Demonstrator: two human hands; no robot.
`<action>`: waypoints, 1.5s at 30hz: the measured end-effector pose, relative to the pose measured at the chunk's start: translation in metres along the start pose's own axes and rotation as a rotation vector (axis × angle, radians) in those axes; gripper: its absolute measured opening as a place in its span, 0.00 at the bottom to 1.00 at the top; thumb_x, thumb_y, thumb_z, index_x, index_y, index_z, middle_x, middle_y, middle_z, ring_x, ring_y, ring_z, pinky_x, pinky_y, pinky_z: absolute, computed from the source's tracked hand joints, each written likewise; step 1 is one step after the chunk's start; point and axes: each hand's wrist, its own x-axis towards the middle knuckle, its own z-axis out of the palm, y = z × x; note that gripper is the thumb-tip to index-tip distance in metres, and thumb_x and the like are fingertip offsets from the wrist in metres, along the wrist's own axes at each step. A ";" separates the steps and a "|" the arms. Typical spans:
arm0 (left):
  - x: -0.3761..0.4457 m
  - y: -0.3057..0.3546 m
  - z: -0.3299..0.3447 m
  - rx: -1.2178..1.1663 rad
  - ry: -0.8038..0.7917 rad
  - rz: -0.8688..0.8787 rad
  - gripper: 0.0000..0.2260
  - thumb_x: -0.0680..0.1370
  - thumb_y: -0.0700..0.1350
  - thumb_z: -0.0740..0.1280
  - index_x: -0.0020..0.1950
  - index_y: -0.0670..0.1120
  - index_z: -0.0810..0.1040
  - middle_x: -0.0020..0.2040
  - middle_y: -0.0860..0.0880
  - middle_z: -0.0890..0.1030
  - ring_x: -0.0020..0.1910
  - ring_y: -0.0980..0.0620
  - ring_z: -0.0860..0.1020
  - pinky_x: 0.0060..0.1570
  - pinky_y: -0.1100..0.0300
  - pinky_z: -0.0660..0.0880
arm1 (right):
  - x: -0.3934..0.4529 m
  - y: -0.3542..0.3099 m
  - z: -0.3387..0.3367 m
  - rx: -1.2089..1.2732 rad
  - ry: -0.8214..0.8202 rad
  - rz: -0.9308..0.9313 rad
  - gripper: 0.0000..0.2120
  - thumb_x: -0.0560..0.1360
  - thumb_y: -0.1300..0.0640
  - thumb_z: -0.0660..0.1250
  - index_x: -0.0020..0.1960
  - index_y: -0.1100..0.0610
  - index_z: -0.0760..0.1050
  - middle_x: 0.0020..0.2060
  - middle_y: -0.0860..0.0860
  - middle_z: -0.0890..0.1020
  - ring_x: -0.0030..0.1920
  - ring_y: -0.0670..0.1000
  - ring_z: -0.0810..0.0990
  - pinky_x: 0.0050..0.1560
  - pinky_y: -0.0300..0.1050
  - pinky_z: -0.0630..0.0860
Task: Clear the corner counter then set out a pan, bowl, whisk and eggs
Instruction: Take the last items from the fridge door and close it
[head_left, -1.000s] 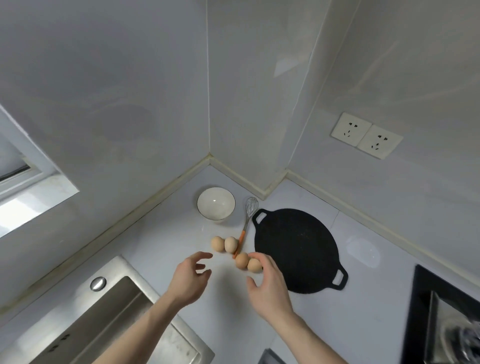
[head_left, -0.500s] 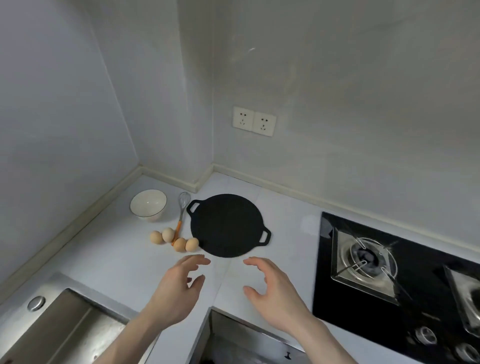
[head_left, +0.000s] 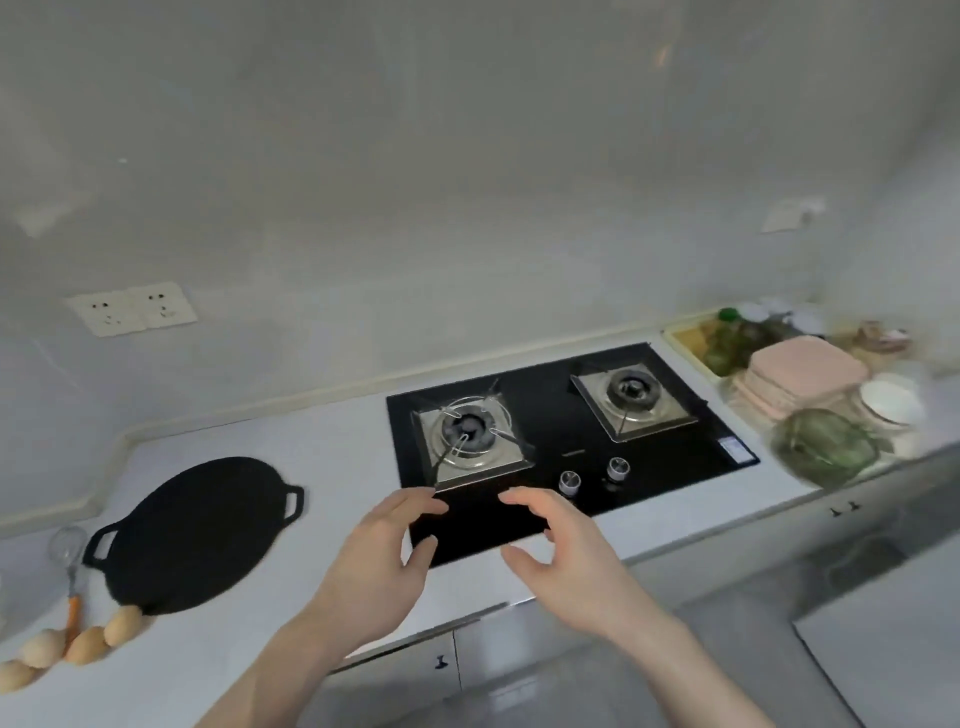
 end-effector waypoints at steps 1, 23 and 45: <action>0.003 0.005 0.007 0.002 -0.023 0.015 0.17 0.80 0.43 0.66 0.65 0.60 0.77 0.69 0.66 0.72 0.68 0.64 0.71 0.71 0.60 0.69 | -0.006 0.005 -0.005 0.010 0.018 0.026 0.23 0.77 0.48 0.69 0.69 0.35 0.68 0.66 0.28 0.70 0.69 0.33 0.67 0.72 0.39 0.68; 0.104 0.199 0.161 -0.013 -0.594 0.694 0.14 0.81 0.48 0.66 0.64 0.63 0.74 0.71 0.69 0.69 0.70 0.64 0.68 0.71 0.56 0.68 | -0.185 0.084 -0.122 0.030 0.804 0.558 0.21 0.76 0.51 0.70 0.66 0.38 0.72 0.63 0.29 0.73 0.66 0.31 0.69 0.67 0.37 0.71; 0.010 0.467 0.408 -0.030 -0.810 1.090 0.15 0.79 0.45 0.68 0.64 0.57 0.77 0.65 0.64 0.75 0.66 0.62 0.72 0.67 0.64 0.67 | -0.429 0.231 -0.258 0.106 1.197 0.766 0.20 0.74 0.52 0.73 0.62 0.36 0.74 0.61 0.33 0.76 0.64 0.37 0.74 0.61 0.37 0.74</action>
